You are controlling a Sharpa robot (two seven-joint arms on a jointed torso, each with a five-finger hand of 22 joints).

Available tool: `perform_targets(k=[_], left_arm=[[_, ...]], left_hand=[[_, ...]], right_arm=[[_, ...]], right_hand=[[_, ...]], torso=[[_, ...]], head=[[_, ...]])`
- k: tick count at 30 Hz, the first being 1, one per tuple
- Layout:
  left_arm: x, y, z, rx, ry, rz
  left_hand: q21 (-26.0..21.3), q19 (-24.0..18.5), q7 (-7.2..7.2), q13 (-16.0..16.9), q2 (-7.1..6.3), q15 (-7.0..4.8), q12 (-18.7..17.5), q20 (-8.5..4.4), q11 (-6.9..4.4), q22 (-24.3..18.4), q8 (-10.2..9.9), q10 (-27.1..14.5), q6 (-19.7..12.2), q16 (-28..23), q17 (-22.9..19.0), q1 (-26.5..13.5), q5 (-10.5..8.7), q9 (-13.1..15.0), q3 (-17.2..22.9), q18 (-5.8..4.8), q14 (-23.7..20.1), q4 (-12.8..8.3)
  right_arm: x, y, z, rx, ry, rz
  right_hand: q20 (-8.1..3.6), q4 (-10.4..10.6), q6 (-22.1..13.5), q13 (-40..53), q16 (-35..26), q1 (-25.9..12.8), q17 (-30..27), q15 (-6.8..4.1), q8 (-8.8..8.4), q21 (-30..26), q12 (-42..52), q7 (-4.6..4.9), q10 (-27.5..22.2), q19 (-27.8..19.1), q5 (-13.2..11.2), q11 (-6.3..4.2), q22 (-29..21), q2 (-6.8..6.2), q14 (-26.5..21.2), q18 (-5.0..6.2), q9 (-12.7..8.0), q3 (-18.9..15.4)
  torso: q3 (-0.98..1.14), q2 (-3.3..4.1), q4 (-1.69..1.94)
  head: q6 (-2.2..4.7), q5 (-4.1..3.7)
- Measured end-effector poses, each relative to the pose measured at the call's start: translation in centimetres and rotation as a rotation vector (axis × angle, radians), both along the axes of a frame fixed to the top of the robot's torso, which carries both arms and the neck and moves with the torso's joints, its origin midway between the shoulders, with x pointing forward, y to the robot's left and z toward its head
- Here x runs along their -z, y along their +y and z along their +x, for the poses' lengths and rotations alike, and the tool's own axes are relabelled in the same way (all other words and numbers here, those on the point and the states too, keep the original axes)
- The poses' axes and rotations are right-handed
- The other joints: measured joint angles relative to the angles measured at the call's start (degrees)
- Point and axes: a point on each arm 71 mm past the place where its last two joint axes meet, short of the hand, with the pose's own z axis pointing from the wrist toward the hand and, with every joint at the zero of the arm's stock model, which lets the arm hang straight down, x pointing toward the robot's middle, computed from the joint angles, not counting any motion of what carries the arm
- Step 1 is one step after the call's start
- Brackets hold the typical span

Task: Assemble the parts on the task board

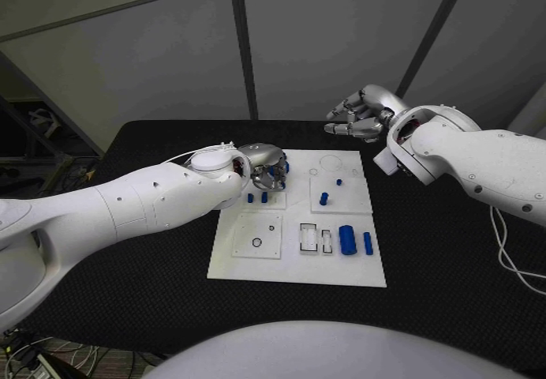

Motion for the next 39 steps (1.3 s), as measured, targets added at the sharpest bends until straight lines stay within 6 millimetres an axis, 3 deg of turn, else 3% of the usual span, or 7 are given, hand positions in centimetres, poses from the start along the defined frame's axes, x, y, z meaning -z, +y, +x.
perform_targets(k=[9, 12, 18, 29, 35, 39], left_arm=[[0.37, -0.27, -0.04, 0.003, 0.004, 0.001], [0.39, -0.30, -0.04, 0.004, 0.004, 0.002], [0.41, -0.25, 0.01, 0.003, 0.004, 0.003], [0.41, -0.38, 0.01, 0.007, 0.005, 0.002], [0.39, -0.53, -0.04, 0.014, 0.005, 0.001], [0.38, -0.64, -0.10, 0.018, 0.006, 0.000]], left_hand=[[0.67, 0.41, 0.02, -0.48, -0.53, 0.01, -1.03, 0.00, 0.23, 0.33, -1.01, 0.62, -0.02, 0.38, -0.06, -0.53, 0.00, -0.53, 1.28, -0.03, 0.40, -0.14], [0.91, 0.62, 0.53, -0.75, -1.10, 0.01, -1.56, 0.21, 0.22, 0.33, -1.88, 0.62, -0.78, 0.69, -0.33, -0.76, 0.00, -0.92, 1.81, -0.03, 0.40, -0.23], [0.90, 0.64, 0.22, -1.48, -2.12, 0.41, -3.28, 0.23, 0.76, 0.33, -4.12, 0.48, -3.30, 0.92, -1.15, -1.51, 0.00, -2.07, 2.91, -0.03, 0.40, -0.38], [1.10, 0.82, 0.21, -1.65, -2.11, 0.62, -3.53, 0.42, 0.76, 0.32, -4.22, 0.49, -3.30, 1.21, -1.17, -1.51, 0.00, -2.23, 3.38, 0.00, 0.61, -0.54], [1.45, 1.02, -0.78, -1.91, -2.11, 0.62, -4.01, 0.62, 0.96, 0.31, -4.22, 0.69, -2.40, 1.56, -1.23, -1.51, 0.00, -2.32, 4.43, 0.01, 0.61, -0.77], [1.59, 1.02, -0.70, -1.92, -2.11, 0.62, -4.18, 0.62, 0.43, 0.31, -4.22, 1.24, -1.31, 1.60, -1.26, -1.51, 0.00, -2.33, 4.99, 0.02, 0.60, -0.89]], right_arm=[[0.00, 0.07, -0.01, -0.002, 0.000, 0.000], [0.00, 0.08, -0.01, -0.002, 0.000, 0.000], [0.00, 0.08, -0.01, -0.002, 0.001, 0.000], [0.02, 0.13, -0.01, -0.004, 0.002, 0.000], [0.03, 0.15, -0.01, -0.005, 0.003, -0.001], [0.03, 0.15, -0.01, -0.005, 0.003, -0.001]], right_hand=[[0.00, 0.00, 0.00, 0.00, 0.00, 0.00, 0.00, 0.00, 0.00, 0.00, 0.00, 0.00, 0.00, 0.00, 0.00, 0.00, 0.00, 0.00, 0.00, 0.00, 0.00, 0.00], [0.00, 0.00, 0.00, 0.00, 0.00, 0.00, 0.00, 0.00, 0.00, 0.00, 0.00, 0.00, 0.00, 0.00, 0.00, 0.00, 0.00, 0.00, 0.00, 0.00, 0.00, 0.00], [0.00, 0.00, 0.00, 0.00, 0.00, 0.00, 0.04, 0.00, 0.00, 0.00, 0.00, 0.00, 0.00, 0.00, 0.00, 0.00, 0.00, 0.00, 0.00, -0.01, 0.00, 0.00], [0.00, 0.00, 0.00, 0.00, 0.00, 0.00, 0.04, 0.00, 0.00, 0.00, 0.00, 0.00, 0.00, 0.00, 0.00, 0.00, 0.01, 0.00, 0.00, -0.01, 0.00, 0.00], [0.00, 0.00, 0.00, 0.01, 0.00, 0.00, 0.03, 0.00, 0.00, 0.00, 0.00, 0.00, 0.00, 0.00, 0.00, 0.00, 0.00, 0.00, 0.00, 0.00, 0.00, 0.00], [0.00, 0.00, 0.00, 0.01, 0.00, 0.00, 0.03, 0.00, 0.24, 0.00, 0.00, 0.00, 0.00, 0.00, 0.00, 0.00, 0.01, 0.00, 0.00, -0.01, 0.00, 0.00]], torso=[[-0.01, 0.00, -0.01], [-0.01, -0.01, -0.01], [-0.01, -0.02, -0.01], [-0.01, -0.03, 0.00], [-0.01, -0.03, 0.00], [0.00, -0.03, 0.03]], head=[[-0.06, -0.08], [-0.12, -0.12], [-0.16, -0.18], [-0.17, -0.24], [-0.21, -0.34], [-0.21, -0.44]])
